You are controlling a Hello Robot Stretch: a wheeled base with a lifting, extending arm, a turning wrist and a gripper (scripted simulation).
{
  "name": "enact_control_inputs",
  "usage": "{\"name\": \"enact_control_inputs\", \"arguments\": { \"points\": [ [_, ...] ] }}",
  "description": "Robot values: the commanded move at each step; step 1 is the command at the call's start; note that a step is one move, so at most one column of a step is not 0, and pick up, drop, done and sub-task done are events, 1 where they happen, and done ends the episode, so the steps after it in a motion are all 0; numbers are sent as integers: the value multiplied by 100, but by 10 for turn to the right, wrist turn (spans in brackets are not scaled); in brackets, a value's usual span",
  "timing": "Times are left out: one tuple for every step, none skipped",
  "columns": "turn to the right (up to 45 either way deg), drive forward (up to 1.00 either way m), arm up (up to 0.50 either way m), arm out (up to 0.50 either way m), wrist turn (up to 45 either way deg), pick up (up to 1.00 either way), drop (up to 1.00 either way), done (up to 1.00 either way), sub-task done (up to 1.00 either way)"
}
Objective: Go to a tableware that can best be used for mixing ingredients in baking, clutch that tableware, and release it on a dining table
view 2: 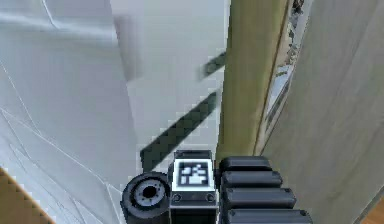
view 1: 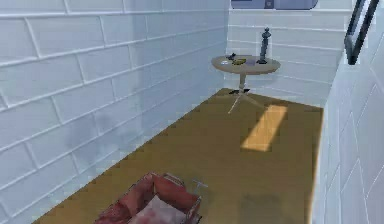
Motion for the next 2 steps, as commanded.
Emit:
{"name": "enact_control_inputs", "arguments": {
  "points": [
    [300,0,0,0,0,0,0,0,0],
    [30,0,0,0,0,0,0,0,0]
  ]
}}
